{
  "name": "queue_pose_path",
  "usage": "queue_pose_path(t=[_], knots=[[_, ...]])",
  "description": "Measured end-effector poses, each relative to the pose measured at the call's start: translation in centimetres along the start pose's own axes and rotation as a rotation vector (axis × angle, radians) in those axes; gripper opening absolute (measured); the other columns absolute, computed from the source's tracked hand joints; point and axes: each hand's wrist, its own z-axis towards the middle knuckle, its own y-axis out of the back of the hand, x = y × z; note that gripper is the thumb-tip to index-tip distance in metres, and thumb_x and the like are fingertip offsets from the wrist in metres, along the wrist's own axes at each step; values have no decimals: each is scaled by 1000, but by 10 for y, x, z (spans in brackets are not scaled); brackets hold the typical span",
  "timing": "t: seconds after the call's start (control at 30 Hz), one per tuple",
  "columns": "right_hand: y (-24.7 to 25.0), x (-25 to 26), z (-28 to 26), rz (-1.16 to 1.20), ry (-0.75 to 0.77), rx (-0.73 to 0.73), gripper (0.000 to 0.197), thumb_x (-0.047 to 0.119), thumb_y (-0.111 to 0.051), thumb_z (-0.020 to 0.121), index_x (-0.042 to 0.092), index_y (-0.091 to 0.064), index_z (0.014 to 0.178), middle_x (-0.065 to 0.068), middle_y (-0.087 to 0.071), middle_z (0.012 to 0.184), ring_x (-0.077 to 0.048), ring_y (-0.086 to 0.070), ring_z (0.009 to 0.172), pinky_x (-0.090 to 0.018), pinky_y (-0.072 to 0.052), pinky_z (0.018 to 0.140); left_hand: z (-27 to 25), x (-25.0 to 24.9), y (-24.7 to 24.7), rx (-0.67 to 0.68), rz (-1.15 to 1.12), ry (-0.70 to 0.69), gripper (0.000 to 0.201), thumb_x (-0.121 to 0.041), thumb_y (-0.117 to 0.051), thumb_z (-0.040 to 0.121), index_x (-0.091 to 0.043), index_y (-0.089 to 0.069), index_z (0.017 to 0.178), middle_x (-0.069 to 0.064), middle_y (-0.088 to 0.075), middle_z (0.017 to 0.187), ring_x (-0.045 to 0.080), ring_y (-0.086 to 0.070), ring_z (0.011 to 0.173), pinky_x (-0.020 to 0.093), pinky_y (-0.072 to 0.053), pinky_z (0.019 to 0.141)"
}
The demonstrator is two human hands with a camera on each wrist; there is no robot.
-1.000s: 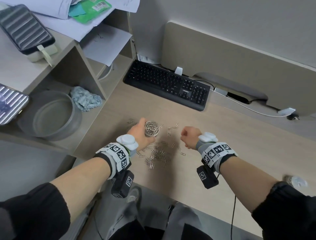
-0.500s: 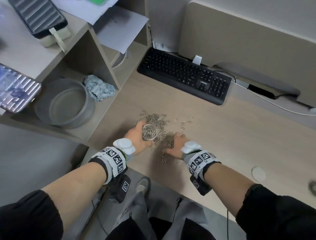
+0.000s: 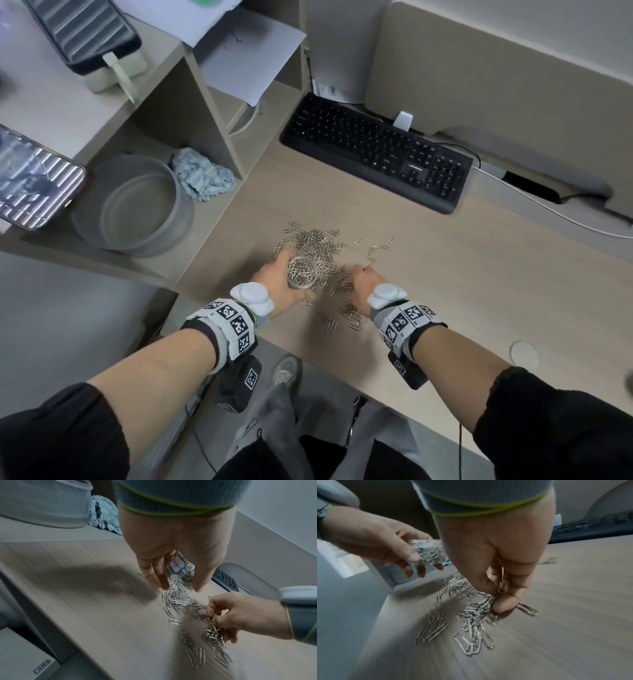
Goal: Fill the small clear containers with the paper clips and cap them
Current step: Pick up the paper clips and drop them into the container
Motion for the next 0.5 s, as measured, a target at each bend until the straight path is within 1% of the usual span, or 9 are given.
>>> queue_pose_path(t=[0.07, 0.13, 0.17, 0.2, 0.23, 0.3, 0.37, 0.43, 0.5], knots=[[6, -6, 0, 127, -49, 13, 31, 0, -49, 93, 3, -55, 123, -15, -64, 117, -23, -62, 88, -28, -54, 78, 2, -2, -5, 7, 25, -17, 76, -45, -74, 63, -28, -37, 127, 2, -67, 105, 26, -64, 88, 39, -55, 78], [12, -14, -1, 365, -129, 36, 12, 4, -55, 94, 5, -63, 103, -13, -71, 100, -22, -66, 76, -32, -60, 75, 3, -8, -8, 8, 55, -29, 72, -42, -77, 67, -26, -37, 126, 2, -66, 103, 25, -64, 87, 40, -55, 77], [16, -17, -3, 502, -170, 27, 8, 3, -57, 93, 4, -63, 98, -14, -72, 91, -22, -70, 70, -34, -61, 70, 5, -12, -10, 11, 69, -35, 70, -40, -78, 69, -25, -38, 125, 1, -65, 104, 25, -63, 88, 39, -54, 77], [21, -20, -6, 629, -196, -2, 7, 0, -58, 92, 5, -62, 93, -14, -72, 80, -23, -71, 62, -36, -62, 65, 5, -16, -12, 21, 81, -39, 68, -39, -78, 71, -25, -38, 125, 1, -65, 105, 26, -63, 89, 39, -54, 77], [27, -23, -10, 730, -192, -46, 10, -3, -57, 91, 6, -61, 88, -14, -71, 70, -22, -69, 55, -39, -62, 62, 7, -22, -14, 32, 91, -45, 69, -39, -78, 71, -24, -38, 125, 1, -64, 107, 26, -63, 90, 38, -54, 77], [44, -25, -19, 851, -114, -105, 16, -8, -54, 88, 6, -58, 83, -10, -65, 56, -25, -67, 51, -45, -62, 64, 9, -31, -17, 47, 94, -66, 69, -41, -78, 70, -26, -37, 124, 2, -65, 109, 26, -63, 91, 39, -54, 77], [62, -22, -28, 907, -27, -139, 19, -11, -51, 85, 7, -57, 82, -10, -62, 54, -30, -65, 54, -46, -60, 65, 12, -42, -20, 54, 91, -99, 68, -40, -78, 71, -25, -37, 123, 3, -65, 110, 27, -63, 92, 37, -53, 77], [78, -18, -37, 936, 38, -169, 20, -12, -50, 85, 7, -56, 82, -10, -59, 55, -32, -64, 56, -41, -57, 58, 13, -55, -22, 56, 85, -135, 70, -40, -78, 70, -22, -38, 125, 2, -65, 110, 26, -63, 92, 36, -53, 77], [87, -14, -43, 929, 90, -177, 18, -11, -53, 85, 7, -55, 85, -8, -57, 57, -29, -62, 53, -33, -54, 50, 13, -67, -23, 46, 64, -174, 72, -42, -79, 68, -21, -39, 124, 0, -65, 110, 26, -64, 92, 37, -53, 77]])
